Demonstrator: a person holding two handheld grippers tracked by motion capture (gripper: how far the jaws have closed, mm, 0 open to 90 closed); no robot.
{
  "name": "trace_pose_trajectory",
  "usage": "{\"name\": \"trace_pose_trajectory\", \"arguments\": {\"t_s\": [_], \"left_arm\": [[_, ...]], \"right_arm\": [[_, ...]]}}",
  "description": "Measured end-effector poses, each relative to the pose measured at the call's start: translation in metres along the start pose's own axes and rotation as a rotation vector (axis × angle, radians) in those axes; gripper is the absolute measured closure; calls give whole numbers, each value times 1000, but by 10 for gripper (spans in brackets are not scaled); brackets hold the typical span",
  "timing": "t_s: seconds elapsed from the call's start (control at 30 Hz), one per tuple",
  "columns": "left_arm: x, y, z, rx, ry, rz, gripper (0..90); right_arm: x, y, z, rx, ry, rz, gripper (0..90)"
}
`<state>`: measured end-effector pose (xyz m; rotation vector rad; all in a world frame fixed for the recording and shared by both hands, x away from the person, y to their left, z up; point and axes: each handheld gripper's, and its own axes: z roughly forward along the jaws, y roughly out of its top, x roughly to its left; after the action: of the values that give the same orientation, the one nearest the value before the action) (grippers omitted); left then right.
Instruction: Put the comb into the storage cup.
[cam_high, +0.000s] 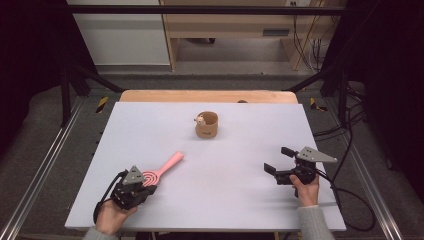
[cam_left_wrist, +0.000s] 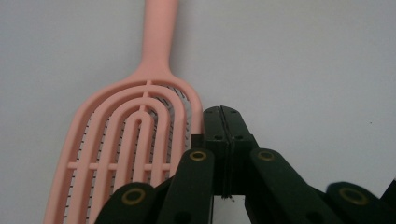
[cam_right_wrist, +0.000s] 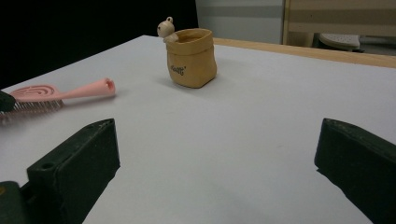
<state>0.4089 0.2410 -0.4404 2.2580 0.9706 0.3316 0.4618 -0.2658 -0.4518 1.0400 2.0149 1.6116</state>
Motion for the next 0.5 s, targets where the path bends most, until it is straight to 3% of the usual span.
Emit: {"name": "trace_pose_trajectory", "arguments": {"t_s": [0.5], "left_arm": [[8, -3, -4, 10, 38, -32, 895]], "right_arm": [[0, 0, 0, 1, -1, 1, 4]]}}
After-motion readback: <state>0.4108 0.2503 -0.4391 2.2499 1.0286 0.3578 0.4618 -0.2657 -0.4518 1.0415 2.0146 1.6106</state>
